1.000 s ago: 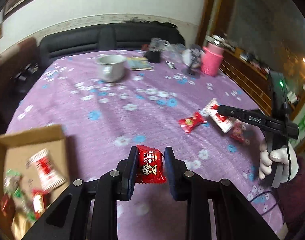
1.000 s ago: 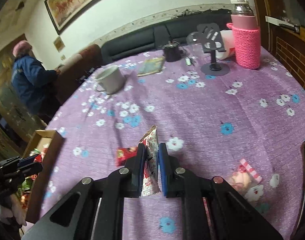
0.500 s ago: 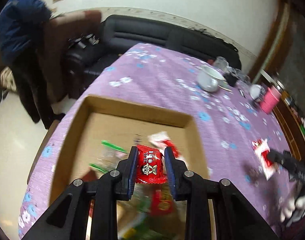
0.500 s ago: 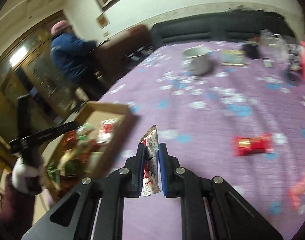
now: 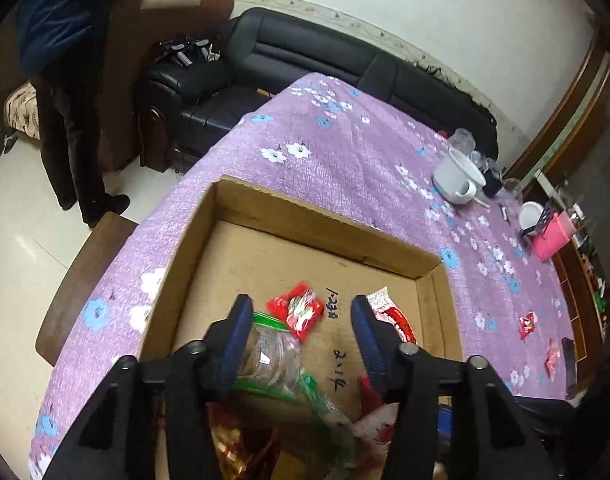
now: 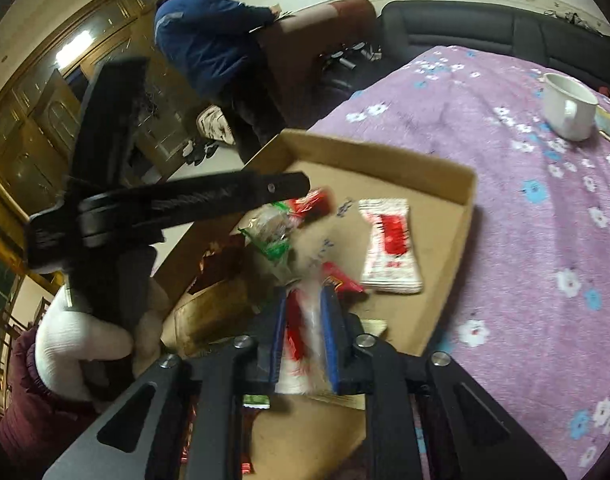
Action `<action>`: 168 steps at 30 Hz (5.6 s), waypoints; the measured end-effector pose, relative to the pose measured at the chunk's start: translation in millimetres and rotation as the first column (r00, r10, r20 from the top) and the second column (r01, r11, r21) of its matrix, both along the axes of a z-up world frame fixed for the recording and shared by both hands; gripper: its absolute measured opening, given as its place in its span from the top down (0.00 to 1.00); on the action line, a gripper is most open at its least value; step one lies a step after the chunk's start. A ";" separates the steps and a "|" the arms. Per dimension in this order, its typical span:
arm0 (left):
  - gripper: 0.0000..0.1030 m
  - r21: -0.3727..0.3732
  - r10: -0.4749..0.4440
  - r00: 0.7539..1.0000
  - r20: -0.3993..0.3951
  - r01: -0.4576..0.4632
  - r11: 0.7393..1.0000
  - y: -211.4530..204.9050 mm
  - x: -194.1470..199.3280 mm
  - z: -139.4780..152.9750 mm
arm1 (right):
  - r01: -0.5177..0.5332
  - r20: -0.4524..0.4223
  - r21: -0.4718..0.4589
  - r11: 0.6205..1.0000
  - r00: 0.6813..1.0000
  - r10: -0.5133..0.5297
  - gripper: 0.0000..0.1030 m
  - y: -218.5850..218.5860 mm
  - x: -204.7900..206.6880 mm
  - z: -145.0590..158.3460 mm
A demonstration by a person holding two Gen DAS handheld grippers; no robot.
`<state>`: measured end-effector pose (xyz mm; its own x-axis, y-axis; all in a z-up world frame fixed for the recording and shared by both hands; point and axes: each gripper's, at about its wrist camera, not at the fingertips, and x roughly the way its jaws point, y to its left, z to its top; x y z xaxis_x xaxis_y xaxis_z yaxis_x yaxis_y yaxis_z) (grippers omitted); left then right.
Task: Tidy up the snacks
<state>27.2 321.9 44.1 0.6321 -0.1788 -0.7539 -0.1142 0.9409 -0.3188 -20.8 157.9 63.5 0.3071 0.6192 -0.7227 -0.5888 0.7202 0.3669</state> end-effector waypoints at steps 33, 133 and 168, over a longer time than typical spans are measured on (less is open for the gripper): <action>0.18 0.044 -0.474 0.880 0.013 0.473 0.880 -264.2 -25.3 19.8 | 0.727 -0.059 -0.033 0.686 0.683 -0.728 0.49 -418.0 -12.7 -14.5; 0.77 -0.061 0.088 0.989 0.119 -0.081 0.995 -27.0 -163.7 -6.7 | -0.022 0.029 -0.058 0.998 0.999 0.023 0.75 -18.9 -94.3 4.7; 0.01 0.482 -0.058 0.945 0.323 -0.111 0.869 -205.3 -195.3 82.8 | 0.373 0.258 0.056 0.926 0.891 -0.374 0.36 -173.7 -157.0 38.9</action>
